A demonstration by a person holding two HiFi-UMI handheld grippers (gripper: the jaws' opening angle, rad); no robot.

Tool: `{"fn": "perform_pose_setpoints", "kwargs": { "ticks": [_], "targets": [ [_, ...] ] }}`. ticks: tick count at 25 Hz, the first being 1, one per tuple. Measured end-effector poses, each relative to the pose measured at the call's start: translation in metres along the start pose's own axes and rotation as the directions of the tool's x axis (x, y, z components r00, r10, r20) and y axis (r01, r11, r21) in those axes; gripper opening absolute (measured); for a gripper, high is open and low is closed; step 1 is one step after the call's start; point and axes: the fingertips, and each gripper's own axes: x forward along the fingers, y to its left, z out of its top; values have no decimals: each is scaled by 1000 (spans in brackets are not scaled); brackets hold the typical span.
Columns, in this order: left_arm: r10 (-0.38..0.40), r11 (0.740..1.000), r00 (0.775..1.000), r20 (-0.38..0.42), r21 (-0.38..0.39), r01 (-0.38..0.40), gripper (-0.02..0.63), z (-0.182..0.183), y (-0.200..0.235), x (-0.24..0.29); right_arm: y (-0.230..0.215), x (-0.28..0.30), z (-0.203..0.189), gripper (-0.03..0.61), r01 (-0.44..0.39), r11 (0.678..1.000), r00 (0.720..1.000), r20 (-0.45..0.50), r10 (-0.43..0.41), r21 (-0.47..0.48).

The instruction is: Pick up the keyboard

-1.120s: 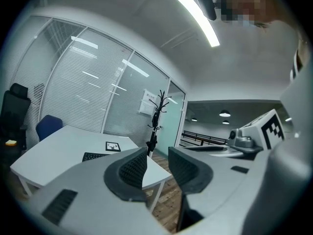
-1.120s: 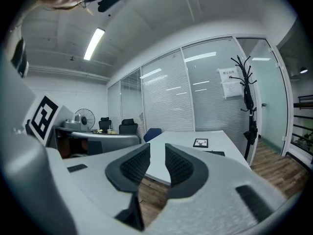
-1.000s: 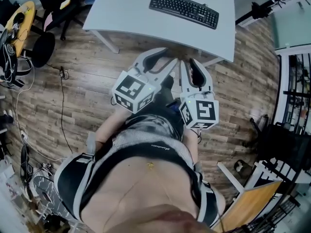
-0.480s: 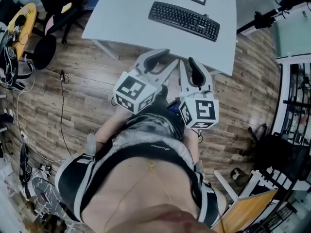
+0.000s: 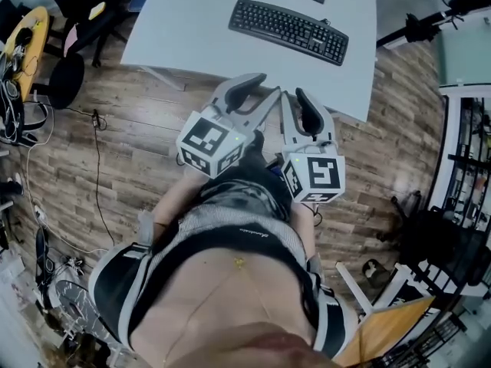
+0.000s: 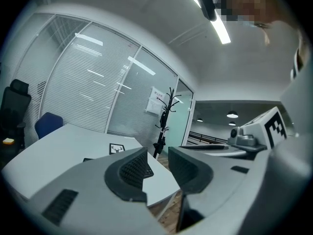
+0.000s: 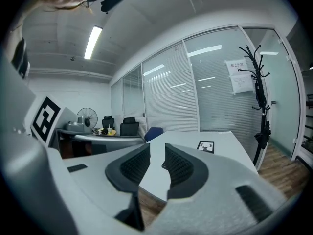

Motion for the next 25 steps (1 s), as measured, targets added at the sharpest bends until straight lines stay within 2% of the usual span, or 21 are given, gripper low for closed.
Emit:
{"fn": "perform_pose_setpoints", "kwargs": {
  "ticks": [6, 25],
  "targets": [
    [-2, 1000, 1000, -3, -2, 2, 118, 8, 14, 26, -22, 21, 8, 98, 7, 1000, 1000, 4, -7, 6],
    [48, 998, 999, 1, 41, -48, 118, 44, 35, 125, -111, 78, 47, 98, -55, 998, 997, 56, 55, 6]
  ]
}}
